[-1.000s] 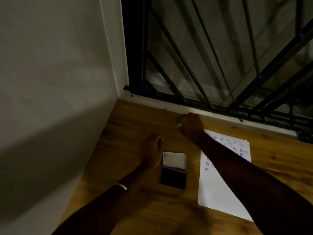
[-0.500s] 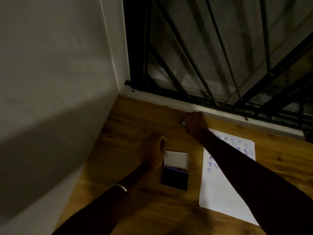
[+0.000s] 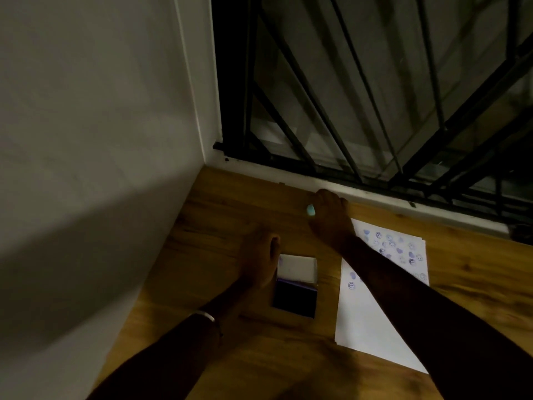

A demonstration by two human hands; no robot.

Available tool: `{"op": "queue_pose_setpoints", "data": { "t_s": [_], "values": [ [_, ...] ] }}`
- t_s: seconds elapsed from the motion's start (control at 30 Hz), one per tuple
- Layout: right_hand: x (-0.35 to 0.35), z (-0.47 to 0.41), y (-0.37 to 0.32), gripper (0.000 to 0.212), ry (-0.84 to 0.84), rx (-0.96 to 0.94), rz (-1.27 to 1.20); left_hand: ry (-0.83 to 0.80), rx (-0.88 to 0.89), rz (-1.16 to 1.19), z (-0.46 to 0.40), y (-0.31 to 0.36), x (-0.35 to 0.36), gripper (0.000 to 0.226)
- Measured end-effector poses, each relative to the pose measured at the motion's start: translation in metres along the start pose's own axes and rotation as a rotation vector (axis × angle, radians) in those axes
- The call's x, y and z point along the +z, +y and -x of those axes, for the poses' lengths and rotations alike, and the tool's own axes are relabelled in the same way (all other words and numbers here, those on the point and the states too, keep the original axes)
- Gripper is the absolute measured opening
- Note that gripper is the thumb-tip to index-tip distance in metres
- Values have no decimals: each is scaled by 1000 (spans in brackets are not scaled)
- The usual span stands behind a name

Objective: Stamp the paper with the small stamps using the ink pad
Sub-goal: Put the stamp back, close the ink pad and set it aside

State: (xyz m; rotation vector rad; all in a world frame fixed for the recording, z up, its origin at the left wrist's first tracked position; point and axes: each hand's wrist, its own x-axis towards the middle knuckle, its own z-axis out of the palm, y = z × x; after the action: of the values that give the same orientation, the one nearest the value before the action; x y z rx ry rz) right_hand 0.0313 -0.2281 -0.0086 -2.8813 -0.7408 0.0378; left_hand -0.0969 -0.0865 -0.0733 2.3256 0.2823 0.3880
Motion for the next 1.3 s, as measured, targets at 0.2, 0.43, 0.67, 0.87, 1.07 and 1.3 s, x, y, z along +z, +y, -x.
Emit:
{"op": "queue_pose_setpoints", "data": {
  "t_s": [0.2, 0.43, 0.67, 0.87, 1.07, 1.3],
  "values": [
    [-4, 47, -3, 43, 149, 8, -52, -124, -127, 33, 12, 9, -12, 34],
    [13, 104, -3, 24, 45, 185, -93, -233, -195, -49, 25, 17, -25, 40],
    [30, 139, -20, 26, -5, 331, -314, -272, -171, -98, 40, 28, -27, 34],
    [41, 144, -27, 31, -44, 442, -480, -359, -253, 16, 44, 40, -24, 32],
    [32, 149, -26, 21, 155, 544, -735, -207, -353, 377, 48, 45, -33, 32],
    [32, 175, -19, 16, 236, 317, -700, -237, -206, 268, 63, 29, -42, 24]
  ]
}}
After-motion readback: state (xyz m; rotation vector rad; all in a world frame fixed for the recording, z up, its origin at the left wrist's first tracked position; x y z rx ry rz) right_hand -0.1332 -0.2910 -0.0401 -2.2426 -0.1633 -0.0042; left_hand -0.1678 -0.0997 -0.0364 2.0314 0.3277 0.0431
